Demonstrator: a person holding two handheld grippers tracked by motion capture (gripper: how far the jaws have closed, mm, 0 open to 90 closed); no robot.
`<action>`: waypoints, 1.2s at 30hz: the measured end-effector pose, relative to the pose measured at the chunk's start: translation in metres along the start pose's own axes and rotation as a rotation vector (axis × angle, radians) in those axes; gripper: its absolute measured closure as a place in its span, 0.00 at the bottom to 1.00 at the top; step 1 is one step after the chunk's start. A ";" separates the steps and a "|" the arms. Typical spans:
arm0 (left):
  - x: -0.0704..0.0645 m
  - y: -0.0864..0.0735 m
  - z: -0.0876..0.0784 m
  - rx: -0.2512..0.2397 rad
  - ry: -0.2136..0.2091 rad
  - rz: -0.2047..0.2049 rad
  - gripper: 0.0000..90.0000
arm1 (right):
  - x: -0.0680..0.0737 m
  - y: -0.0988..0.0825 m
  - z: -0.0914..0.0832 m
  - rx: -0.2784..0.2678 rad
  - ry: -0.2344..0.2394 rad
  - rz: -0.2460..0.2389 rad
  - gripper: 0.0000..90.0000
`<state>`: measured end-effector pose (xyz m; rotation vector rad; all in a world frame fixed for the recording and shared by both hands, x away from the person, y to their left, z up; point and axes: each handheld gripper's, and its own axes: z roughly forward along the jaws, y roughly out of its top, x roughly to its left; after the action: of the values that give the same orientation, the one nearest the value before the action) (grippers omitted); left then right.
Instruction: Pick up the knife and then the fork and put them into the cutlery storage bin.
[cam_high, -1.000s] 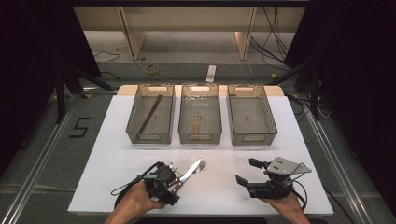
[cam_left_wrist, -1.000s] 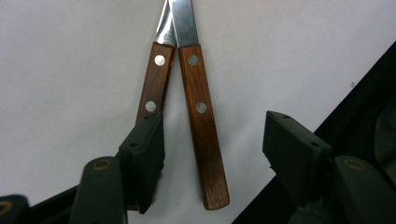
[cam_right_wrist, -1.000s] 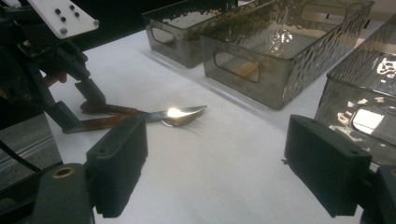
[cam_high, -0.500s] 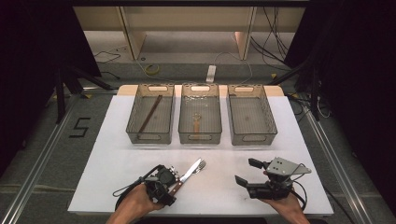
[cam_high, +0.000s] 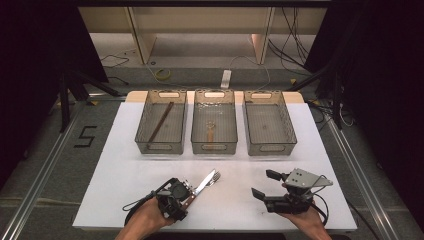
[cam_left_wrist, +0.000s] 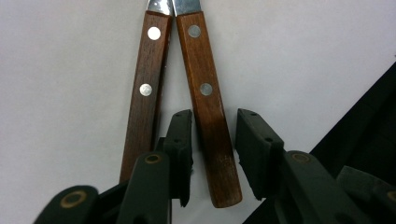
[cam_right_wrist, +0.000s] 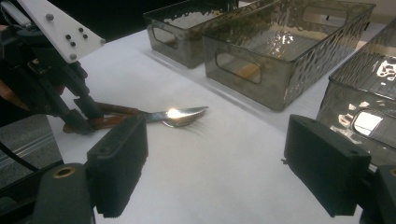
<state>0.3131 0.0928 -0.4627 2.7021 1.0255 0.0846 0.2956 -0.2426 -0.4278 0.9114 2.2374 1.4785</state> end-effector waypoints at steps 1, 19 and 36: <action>0.000 0.000 0.000 -0.001 0.001 0.002 0.76 | 0.000 0.000 0.000 0.000 0.000 0.000 0.25; 0.004 0.001 0.000 0.006 -0.007 -0.041 0.83 | 0.000 0.000 0.000 0.000 0.005 0.000 0.25; 0.004 0.010 -0.020 -0.075 -0.063 0.007 0.84 | 0.009 0.002 0.005 -0.001 0.036 -0.035 0.25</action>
<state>0.3196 0.0929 -0.4409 2.6238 0.9752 0.0378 0.2922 -0.2324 -0.4269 0.8479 2.2665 1.4917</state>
